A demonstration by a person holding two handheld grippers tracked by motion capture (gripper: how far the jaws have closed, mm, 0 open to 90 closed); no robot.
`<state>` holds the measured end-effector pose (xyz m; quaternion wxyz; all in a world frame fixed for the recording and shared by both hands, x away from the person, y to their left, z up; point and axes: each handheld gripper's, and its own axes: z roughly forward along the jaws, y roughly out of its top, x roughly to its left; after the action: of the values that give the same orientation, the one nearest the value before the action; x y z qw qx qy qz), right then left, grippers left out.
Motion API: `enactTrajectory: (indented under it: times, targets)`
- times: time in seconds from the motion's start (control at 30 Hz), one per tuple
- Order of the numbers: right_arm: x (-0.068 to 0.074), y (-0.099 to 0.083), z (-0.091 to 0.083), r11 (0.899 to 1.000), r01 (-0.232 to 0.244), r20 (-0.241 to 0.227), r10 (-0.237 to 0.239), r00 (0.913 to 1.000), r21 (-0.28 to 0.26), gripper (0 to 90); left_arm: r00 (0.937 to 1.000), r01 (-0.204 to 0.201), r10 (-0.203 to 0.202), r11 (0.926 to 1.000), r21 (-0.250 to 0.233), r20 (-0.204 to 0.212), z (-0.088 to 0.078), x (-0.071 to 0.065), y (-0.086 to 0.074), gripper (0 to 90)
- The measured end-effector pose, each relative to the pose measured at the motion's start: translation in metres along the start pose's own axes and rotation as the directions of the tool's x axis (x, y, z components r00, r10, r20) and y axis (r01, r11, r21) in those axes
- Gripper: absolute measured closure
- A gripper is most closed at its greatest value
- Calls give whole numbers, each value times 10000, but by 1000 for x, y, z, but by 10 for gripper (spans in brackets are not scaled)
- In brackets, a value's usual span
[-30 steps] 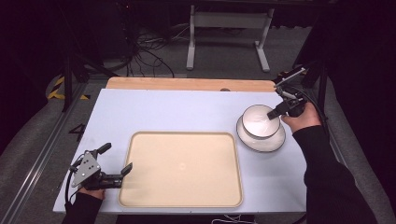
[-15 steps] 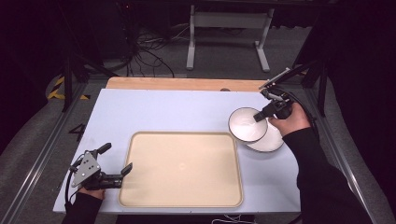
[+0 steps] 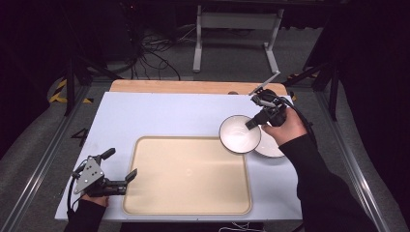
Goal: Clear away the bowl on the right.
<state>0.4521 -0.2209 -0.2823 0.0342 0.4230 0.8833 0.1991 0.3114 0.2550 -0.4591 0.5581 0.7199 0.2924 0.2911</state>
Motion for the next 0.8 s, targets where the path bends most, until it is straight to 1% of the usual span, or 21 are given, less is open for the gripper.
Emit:
enactTrajectory:
  times: [0.03,0.1,0.23,0.33,0.5,0.6,0.63,0.8]
  targets:
    - [9,3,0,9998,213,-54,-213,9998,25,832,10000,-4,4,10000,5,0,0,0,0,2]
    - [15,5,1,9992,398,-81,-398,9992,21,832,10000,3,-3,10000,-2,3,0,0,0,2]
    - [33,10,3,9965,840,-239,-840,9962,-41,832,10000,6,-6,10000,-40,8,0,0,0,2]
    - [44,14,4,9938,1108,-305,-1107,9934,10,831,10000,11,-11,10000,-48,12,0,0,0,2]
    - [60,18,6,9883,1523,-386,-1521,9876,18,831,10000,4,-3,10000,-34,16,0,0,0,2]
    - [72,19,8,9821,1884,-380,-1881,9814,40,829,10000,9,-9,10000,-31,11,0,0,0,2]
    - [72,19,8,9821,1884,-380,-1881,9814,40,829,10000,4,-4,10000,-27,11,0,0,0,2]
    - [85,20,10,9751,2217,-560,-2218,9735,-72,829,10000,-7,7,10000,-34,16,0,0,0,2]
